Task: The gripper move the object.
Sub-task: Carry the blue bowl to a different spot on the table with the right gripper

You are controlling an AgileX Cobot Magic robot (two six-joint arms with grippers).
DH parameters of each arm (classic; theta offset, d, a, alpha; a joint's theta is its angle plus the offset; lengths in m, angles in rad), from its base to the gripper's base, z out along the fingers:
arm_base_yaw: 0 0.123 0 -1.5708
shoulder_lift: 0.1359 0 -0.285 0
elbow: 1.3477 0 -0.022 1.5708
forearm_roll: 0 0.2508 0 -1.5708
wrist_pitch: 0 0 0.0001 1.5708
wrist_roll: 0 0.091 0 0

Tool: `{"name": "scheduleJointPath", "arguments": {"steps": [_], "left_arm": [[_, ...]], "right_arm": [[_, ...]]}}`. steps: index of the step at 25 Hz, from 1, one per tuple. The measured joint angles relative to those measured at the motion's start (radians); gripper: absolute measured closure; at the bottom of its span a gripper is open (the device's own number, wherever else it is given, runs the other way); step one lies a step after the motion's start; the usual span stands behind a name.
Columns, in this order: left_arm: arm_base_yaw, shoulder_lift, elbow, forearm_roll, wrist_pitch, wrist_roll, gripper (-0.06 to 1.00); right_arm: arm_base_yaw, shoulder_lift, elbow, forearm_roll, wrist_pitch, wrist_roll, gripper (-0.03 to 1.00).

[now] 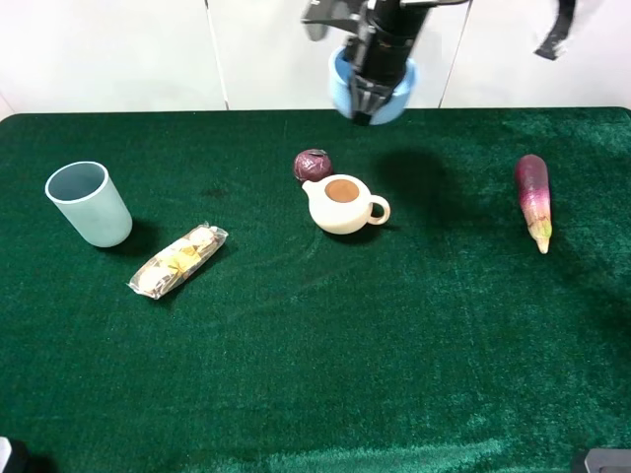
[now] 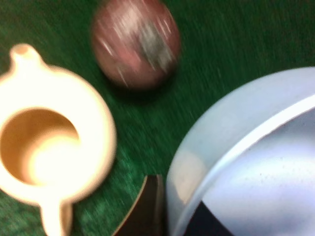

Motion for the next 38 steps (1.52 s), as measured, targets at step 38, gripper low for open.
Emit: {"name": "scheduleJointPath", "arguments": {"steps": [38], "left_arm": [[0.000,0.000,0.000,0.000,0.000,0.000,-0.05]], "right_arm": [[0.441,0.002,0.268,0.149,-0.028,0.189,0.99]]}}
